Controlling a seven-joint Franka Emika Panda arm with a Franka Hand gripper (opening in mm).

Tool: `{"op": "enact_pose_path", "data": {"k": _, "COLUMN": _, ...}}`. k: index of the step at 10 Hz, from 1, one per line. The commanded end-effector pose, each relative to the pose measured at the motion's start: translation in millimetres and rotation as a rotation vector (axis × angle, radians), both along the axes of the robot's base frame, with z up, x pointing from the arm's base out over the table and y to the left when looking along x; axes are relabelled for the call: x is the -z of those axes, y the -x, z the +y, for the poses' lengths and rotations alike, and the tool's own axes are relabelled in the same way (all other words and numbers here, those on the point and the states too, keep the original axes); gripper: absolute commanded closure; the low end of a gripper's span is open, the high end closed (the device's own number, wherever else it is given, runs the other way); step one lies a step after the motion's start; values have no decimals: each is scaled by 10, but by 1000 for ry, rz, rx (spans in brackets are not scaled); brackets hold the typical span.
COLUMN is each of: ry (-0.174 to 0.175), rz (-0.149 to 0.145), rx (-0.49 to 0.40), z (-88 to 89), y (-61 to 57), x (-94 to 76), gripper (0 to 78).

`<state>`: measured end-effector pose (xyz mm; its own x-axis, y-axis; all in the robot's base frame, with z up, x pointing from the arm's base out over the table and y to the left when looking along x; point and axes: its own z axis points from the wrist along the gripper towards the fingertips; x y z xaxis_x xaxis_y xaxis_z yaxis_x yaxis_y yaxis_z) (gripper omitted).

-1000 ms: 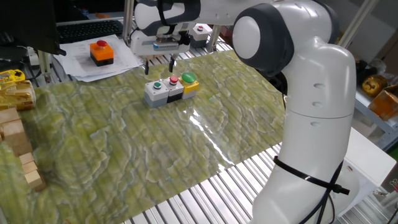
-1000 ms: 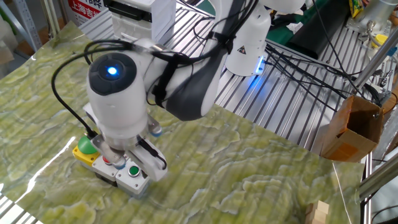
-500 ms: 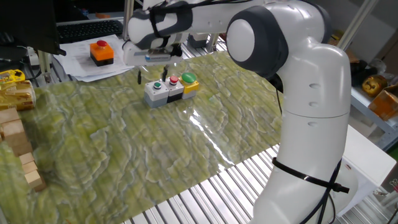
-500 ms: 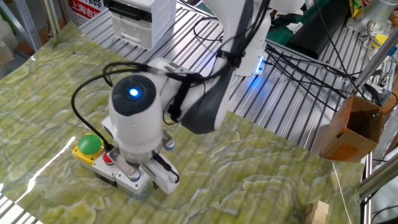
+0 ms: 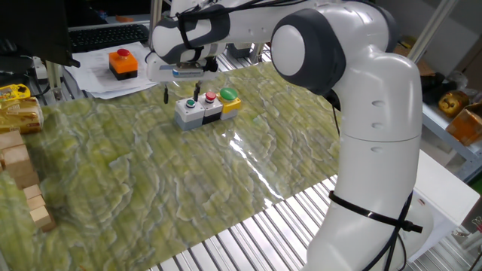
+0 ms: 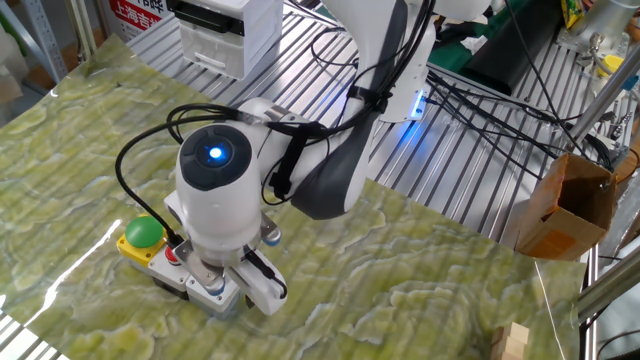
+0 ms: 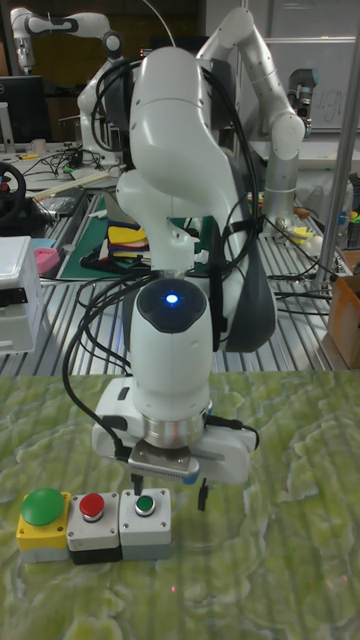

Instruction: Press three buttons from left to right in sequence

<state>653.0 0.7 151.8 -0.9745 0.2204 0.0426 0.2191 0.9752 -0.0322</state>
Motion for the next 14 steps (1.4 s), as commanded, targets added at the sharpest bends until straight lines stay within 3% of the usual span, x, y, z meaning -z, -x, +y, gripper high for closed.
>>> {"op": "enact_pose_path", "data": {"k": 1, "ry": -10, "rz": -5, "rx": 5, "z": 16, "y": -123, "x": -12, "gripper": 1}}
{"op": "enact_pose_path", "data": {"k": 5, "ry": -12, "rz": -7, "rx": 6, "z": 22, "y": -170, "x": 28, "gripper": 1}}
{"op": "enact_pose_path", "data": {"k": 8, "ry": -12, "rz": -8, "rx": 6, "z": 19, "y": -105, "x": 53, "gripper": 1}}
{"op": "enact_pose_path", "data": {"k": 14, "ry": -14, "rz": -8, "rx": 4, "z": 22, "y": -88, "x": 167, "gripper": 1}}
